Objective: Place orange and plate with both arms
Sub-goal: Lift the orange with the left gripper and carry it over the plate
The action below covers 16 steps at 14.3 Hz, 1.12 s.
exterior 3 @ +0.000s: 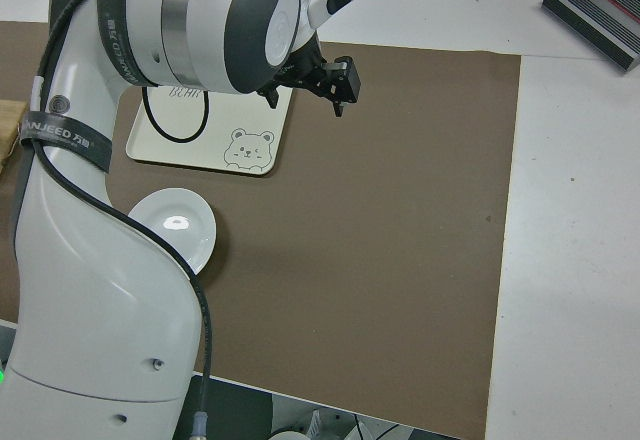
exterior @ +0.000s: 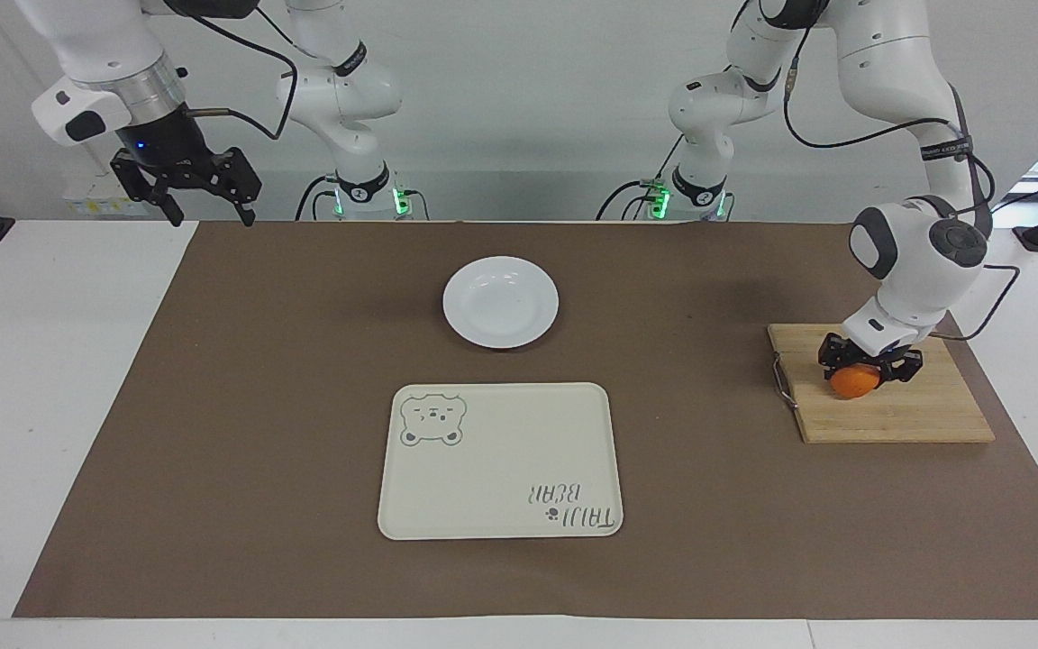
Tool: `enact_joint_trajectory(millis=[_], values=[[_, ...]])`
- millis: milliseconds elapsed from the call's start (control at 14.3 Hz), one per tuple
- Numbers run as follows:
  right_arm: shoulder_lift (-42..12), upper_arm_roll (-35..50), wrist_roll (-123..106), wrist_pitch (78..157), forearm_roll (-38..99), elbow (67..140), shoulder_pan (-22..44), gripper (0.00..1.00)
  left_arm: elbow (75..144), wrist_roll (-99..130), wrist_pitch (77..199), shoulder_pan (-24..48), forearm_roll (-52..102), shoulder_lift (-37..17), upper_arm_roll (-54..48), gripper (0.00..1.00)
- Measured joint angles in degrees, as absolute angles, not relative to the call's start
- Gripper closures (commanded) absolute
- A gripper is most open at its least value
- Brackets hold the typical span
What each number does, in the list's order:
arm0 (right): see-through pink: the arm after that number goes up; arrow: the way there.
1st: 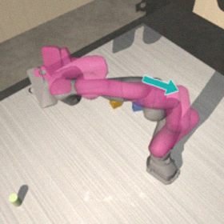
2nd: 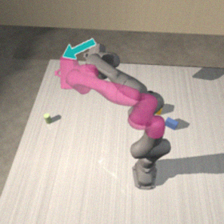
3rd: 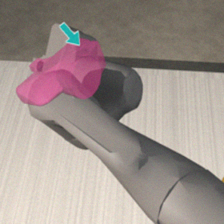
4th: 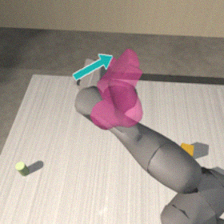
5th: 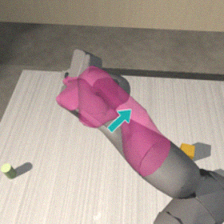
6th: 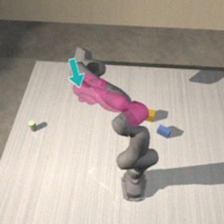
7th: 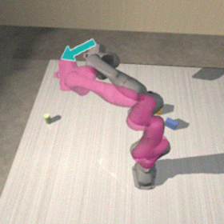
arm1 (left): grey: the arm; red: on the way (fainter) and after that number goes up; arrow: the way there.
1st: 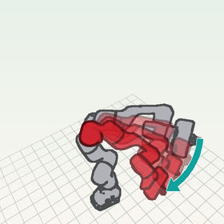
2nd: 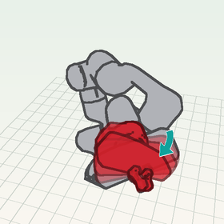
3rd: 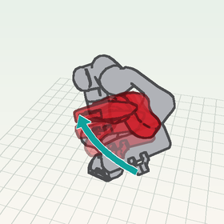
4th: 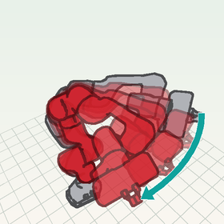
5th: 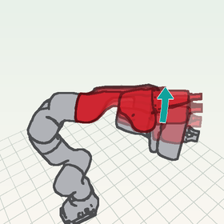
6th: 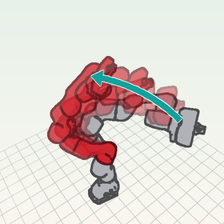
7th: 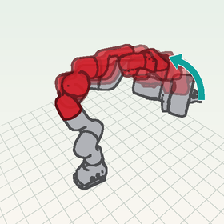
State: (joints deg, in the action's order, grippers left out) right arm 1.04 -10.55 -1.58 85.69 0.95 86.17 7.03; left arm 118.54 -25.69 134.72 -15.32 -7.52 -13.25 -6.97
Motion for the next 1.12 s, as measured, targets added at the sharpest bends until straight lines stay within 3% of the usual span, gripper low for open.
enact_joint_trajectory(millis=[350,839,1119], values=[[1.15,-10.59,-1.58,85.69,0.95,86.51,6.99,0.0,117.62,-25.62,133.59,-15.29,-7.52,-13.06,-7.16,1.0],[1.31,-10.61,-1.58,85.69,0.95,86.84,6.93,0.0,107.14,-24.9,121.13,-13.73,-7.32,-11.29,-7.89,1.0],[1.54,-10.61,-1.58,85.69,0.95,86.96,6.92,0.0,105.67,-19.31,118.74,-9.13,-6.93,-10.96,-8.18,1.0]])
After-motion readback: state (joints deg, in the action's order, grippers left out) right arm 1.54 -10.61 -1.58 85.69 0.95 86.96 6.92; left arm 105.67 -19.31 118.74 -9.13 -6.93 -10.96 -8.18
